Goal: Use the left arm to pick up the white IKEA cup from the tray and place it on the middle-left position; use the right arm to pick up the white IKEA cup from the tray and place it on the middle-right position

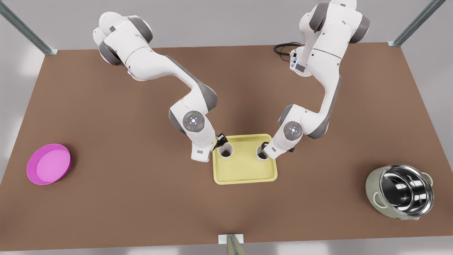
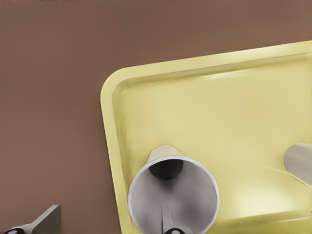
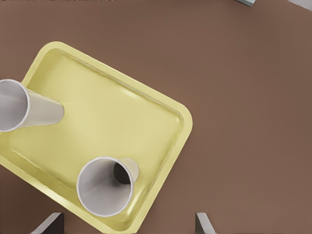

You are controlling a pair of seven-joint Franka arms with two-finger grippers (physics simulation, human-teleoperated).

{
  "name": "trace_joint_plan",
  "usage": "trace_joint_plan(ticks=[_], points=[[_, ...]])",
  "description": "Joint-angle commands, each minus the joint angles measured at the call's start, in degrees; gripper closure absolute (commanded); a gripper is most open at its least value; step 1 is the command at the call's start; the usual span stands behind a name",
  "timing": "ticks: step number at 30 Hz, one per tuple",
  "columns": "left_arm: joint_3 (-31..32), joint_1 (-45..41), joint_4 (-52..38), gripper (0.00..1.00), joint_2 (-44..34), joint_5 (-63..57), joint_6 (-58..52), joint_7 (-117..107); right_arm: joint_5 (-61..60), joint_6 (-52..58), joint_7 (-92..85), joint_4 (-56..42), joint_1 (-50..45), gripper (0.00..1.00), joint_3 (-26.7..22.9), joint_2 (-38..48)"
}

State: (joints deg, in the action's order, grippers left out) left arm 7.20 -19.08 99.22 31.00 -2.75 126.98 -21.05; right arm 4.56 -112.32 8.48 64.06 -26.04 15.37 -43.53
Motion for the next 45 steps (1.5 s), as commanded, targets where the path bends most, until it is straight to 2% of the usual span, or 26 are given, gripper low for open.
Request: trace_joint_plan(ticks=[1, 14, 15, 17, 18, 23, 27, 29, 34, 39, 42, 45], points=[[0.1, -0.2, 0.0, 0.00, 0.2, 0.5, 3.6, -4.0, -0.1, -5.5, 15.2, -0.1, -0.9, 0.00, 0.0, -1.1], [0.0, -0.6, 0.6, 0.00, 3.5, 0.6, 9.8, -3.9, 0.5, -7.6, 14.8, 0.5, -0.6, 0.00, -1.1, -5.3], [0.0, -0.7, 0.6, 0.05, 3.8, 0.6, 10.4, -4.0, 0.5, -7.2, 15.0, 0.7, -1.4, 0.00, -1.0, -5.2], [0.0, -0.7, 0.6, 0.41, 3.7, 0.6, 10.3, -4.5, 0.5, -6.3, 15.1, 1.0, -1.9, 0.00, -1.0, -5.2], [0.0, -0.7, 0.5, 0.52, 3.6, 0.6, 10.3, -5.3, 0.5, -5.6, 15.1, 1.9, -1.9, 0.00, -1.0, -5.2], [0.0, -1.1, -0.3, 0.86, 3.4, 0.6, 10.2, -7.1, 0.5, -2.0, 14.6, 2.9, -1.8, 0.00, -1.0, -5.2], [0.0, -1.1, -0.3, 0.86, 3.0, 0.6, 9.9, -7.3, 0.5, -2.0, 15.1, 4.8, -3.0, 0.00, -1.0, -5.7], [-0.1, -1.0, 0.0, 0.86, 0.3, 0.6, 6.1, -6.9, 0.5, -2.1, 15.1, 4.8, -3.0, 0.00, -1.0, -6.3], [-0.3, 10.2, 4.2, 0.86, -5.7, 0.6, 2.5, 12.8, 0.5, -2.7, 15.0, 4.8, -2.9, 0.00, -1.3, -7.2], [-0.3, 20.0, 7.3, 0.86, -4.6, 4.6, 9.7, 31.5, 0.5, -2.7, 15.1, 4.7, -3.0, 0.01, -1.3, -8.7], [-0.3, 20.2, 8.1, 0.86, -3.5, 5.7, 13.0, 32.1, 0.5, -2.9, 15.2, 4.5, -3.0, 0.22, -1.2, -8.8], [-0.3, 20.2, 9.8, 0.86, -2.9, 5.6, 16.4, 32.2, 0.3, -3.0, 15.2, 4.1, -3.0, 0.31, -1.0, -8.8]])
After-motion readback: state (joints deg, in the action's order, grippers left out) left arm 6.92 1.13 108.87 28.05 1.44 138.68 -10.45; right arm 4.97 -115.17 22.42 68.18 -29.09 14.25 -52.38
